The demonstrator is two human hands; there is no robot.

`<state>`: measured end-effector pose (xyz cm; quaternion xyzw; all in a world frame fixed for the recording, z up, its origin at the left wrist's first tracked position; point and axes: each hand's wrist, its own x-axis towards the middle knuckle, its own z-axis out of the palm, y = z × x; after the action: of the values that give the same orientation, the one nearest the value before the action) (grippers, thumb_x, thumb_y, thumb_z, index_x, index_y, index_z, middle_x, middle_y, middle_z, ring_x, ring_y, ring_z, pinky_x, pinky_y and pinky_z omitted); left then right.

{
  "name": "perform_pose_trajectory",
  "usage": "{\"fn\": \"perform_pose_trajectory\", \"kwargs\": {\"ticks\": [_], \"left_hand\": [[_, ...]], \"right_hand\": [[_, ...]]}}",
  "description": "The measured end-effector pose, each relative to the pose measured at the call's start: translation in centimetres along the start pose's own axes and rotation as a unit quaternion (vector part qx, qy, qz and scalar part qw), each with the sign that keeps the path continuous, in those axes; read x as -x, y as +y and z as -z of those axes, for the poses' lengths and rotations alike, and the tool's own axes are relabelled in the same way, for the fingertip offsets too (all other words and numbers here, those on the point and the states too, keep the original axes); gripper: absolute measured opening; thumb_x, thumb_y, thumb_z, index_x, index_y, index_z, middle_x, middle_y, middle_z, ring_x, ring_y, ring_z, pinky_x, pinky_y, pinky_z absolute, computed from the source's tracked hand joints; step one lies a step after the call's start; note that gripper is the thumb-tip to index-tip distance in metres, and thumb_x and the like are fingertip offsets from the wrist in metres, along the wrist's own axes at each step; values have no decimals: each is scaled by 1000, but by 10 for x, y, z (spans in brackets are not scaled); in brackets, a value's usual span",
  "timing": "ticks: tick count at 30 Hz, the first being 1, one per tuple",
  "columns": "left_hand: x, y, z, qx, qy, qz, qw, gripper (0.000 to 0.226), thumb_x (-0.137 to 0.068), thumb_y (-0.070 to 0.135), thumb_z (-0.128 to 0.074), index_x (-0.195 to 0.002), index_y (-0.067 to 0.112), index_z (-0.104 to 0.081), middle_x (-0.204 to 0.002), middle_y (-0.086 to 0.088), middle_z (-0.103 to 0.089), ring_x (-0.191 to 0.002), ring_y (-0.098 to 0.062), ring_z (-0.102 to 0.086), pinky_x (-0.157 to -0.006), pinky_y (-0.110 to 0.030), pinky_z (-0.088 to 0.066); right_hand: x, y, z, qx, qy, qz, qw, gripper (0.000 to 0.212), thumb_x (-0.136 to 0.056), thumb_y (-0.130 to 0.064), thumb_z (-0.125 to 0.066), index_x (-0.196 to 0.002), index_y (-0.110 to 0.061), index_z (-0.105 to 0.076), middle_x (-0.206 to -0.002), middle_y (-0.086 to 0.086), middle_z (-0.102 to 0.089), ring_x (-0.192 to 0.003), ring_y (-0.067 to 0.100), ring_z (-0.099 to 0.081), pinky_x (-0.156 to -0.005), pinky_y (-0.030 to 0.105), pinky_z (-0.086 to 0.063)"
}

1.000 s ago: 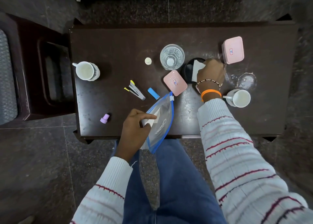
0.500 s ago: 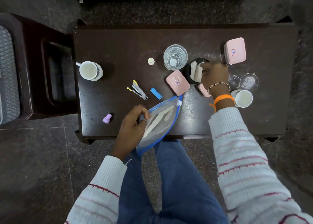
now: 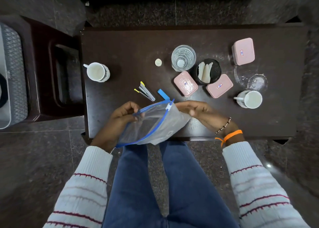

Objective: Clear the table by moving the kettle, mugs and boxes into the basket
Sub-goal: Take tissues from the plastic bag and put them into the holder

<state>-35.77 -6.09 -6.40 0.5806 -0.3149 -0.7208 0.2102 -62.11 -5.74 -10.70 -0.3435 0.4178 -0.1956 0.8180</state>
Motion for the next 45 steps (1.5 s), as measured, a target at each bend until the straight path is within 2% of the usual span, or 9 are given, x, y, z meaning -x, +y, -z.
{"fn": "perform_pose_trajectory", "kwargs": {"ticks": [6,9,16,21,27,31,36,39,45], "left_hand": [[1,-6,10,179,25,80,980,21,-98,14,-32,-89,16,-51,-71,6,-67,-58,-7,-64,-52,-15,-51],[4,-13,16,299,23,108,948,55,-86,55,-30,-101,15,-65,-94,-2,-72,-84,-17,-69,-73,-30,-56],[4,-32,-1,311,39,107,944,73,-77,61,-30,-131,15,-47,-122,-6,-64,-117,-23,-57,-104,-41,-39],[2,-51,5,37,203,65,976,46,-94,7,-49,-137,19,-36,-97,-5,-68,-82,-10,-67,-78,-22,-52],[7,-65,18,-60,110,17,992,64,-78,-25,-49,-120,23,-53,-126,-4,-53,-107,-15,-56,-72,-13,-52],[9,-74,17,-65,98,42,992,62,-72,-24,-60,-126,9,-53,-120,-1,-53,-100,-17,-54,-79,-15,-53],[10,-85,19,-140,182,74,971,14,-86,8,-63,-89,-4,-69,-72,24,-59,-87,-14,-54,-90,-48,-50],[7,-87,17,-189,198,74,959,33,-89,19,-59,-74,-10,-60,-66,23,-36,-72,-4,-46,-80,-42,-47],[-9,-94,3,-211,260,97,937,20,-92,22,-54,-81,6,-57,-96,6,-45,-82,-16,-46,-77,-27,-33]], "right_hand": [[-14,8,-13,111,71,-38,991,11,-83,1,-62,-85,11,-60,-81,7,-57,-77,10,-50,-72,22,-41],[-19,10,-21,17,141,-24,990,19,-88,-2,-55,-92,17,-56,-84,11,-58,-80,17,-51,-69,24,-40],[-34,19,-42,-28,291,-12,956,23,-83,6,-60,-79,-16,-57,-62,-10,-65,-54,-3,-57,-60,16,-48],[-35,30,-47,15,333,-22,942,55,-76,16,-62,-109,-17,-34,-46,-10,-54,-43,-7,-50,-50,6,-42],[-23,31,-47,179,227,-27,957,61,-71,19,-61,-126,-9,-55,-103,3,-54,-77,4,-48,-70,-1,-41],[-21,32,-44,253,191,-69,946,63,-70,12,-68,-128,-10,-56,-111,0,-55,-96,8,-49,-71,-11,-31],[-24,35,-41,302,236,-101,918,11,-82,-8,-66,-85,2,-70,-83,7,-57,-78,14,-48,-59,6,-33],[-28,44,-39,260,265,-124,920,37,-91,-14,-54,-55,-14,-46,-66,-1,-42,-66,14,-40,-61,23,-29],[-35,56,-47,213,319,-129,914,14,-93,-11,-50,-102,-1,-53,-91,4,-52,-82,16,-46,-67,21,-30]]}}
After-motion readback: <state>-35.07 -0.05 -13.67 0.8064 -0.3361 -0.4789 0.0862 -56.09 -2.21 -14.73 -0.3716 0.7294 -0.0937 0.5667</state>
